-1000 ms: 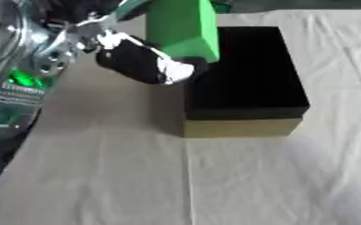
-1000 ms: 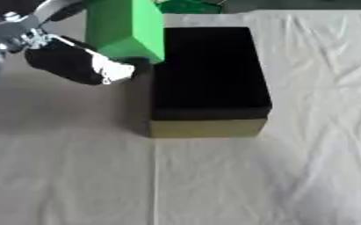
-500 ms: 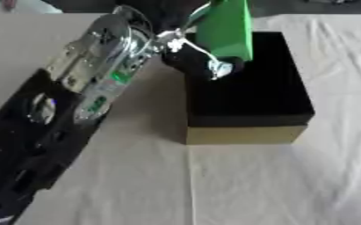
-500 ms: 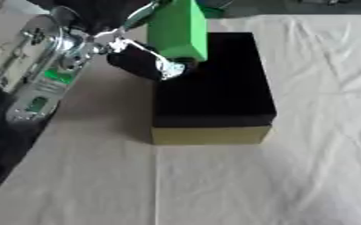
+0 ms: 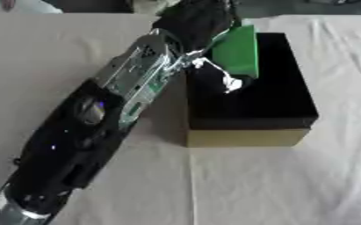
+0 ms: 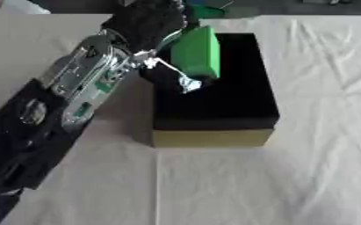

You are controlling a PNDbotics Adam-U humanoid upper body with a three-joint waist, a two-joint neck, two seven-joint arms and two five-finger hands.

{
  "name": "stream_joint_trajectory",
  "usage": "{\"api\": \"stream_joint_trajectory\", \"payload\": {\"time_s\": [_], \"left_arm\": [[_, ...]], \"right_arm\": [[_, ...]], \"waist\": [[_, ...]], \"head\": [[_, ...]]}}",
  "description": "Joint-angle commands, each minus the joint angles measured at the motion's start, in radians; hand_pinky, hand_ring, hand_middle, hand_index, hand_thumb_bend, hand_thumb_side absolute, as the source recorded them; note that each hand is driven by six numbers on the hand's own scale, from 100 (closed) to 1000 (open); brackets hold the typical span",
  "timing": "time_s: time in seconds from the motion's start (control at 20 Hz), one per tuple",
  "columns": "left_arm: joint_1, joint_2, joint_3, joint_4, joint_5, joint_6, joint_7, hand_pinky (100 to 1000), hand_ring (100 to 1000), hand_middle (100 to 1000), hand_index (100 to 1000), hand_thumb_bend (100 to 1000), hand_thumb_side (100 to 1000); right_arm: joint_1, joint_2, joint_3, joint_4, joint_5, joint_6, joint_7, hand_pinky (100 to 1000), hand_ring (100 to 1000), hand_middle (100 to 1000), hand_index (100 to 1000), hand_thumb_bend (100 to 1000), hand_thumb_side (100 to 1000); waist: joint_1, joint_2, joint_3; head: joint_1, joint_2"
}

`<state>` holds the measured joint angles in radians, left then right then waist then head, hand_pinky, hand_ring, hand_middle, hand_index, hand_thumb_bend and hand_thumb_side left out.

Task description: Pick up objects on the table and place them in the box.

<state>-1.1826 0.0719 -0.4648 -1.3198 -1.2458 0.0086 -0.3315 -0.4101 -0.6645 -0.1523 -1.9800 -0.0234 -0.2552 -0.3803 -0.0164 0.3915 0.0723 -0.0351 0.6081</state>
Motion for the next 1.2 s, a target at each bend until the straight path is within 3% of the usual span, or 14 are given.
{"api": "stream_joint_trajectory", "payload": {"time_s": [0.05,0.2,0.4,0.45,0.5,0.7,1.05,1.2], "left_arm": [[-0.032,-0.024,0.014,0.022,-0.037,-0.012,0.026,517,529,541,608,454,603],[-0.037,-0.037,0.017,0.060,-0.085,-0.023,0.043,533,542,556,628,474,612],[-0.040,-0.040,0.027,0.080,-0.120,-0.031,0.038,671,676,696,773,718,684],[-0.039,-0.039,0.028,0.078,-0.119,-0.031,0.030,671,676,696,773,718,684],[-0.037,-0.038,0.029,0.076,-0.116,-0.031,0.021,690,701,731,804,826,712],[-0.030,-0.031,0.030,0.070,-0.125,-0.025,-0.019,719,739,768,841,1000,743],[-0.022,-0.026,0.042,0.044,-0.095,0.008,-0.022,674,702,732,796,999,756],[-0.022,-0.018,0.049,0.004,-0.065,0.032,0.005,645,673,706,773,934,756]], "right_arm": [[-0.023,-0.011,-0.001,-0.020,-0.015,-0.002,0.006,870,790,806,831,100,1000],[-0.037,-0.003,0.003,-0.020,-0.023,-0.003,0.013,870,790,806,831,100,1000],[-0.034,0.000,0.000,-0.020,-0.026,-0.002,0.013,869,790,805,829,100,1000],[-0.032,-0.001,-0.001,-0.020,-0.025,-0.001,0.012,869,790,805,829,100,1000],[-0.030,-0.001,-0.002,-0.020,-0.025,-0.001,0.012,869,790,805,829,100,1000],[-0.023,-0.002,-0.004,-0.020,-0.023,-0.002,0.008,869,789,804,828,100,1000],[-0.016,0.000,-0.005,-0.020,-0.022,0.002,0.003,869,789,803,827,100,1000],[-0.015,-0.001,-0.006,-0.020,-0.022,0.002,0.001,869,789,803,827,100,1000]], "waist": [[-0.005,-0.016,-0.011],[-0.003,-0.014,-0.028],[0.000,-0.016,-0.035],[0.000,-0.017,-0.036],[0.000,-0.018,-0.036],[-0.001,-0.021,-0.034],[-0.003,-0.023,-0.029],[-0.004,-0.026,-0.027]], "head": [[0.010,-0.016],[0.017,-0.017],[0.014,-0.018],[0.013,-0.018],[0.011,-0.018],[0.002,-0.017],[-0.011,-0.012],[-0.015,-0.007]]}}
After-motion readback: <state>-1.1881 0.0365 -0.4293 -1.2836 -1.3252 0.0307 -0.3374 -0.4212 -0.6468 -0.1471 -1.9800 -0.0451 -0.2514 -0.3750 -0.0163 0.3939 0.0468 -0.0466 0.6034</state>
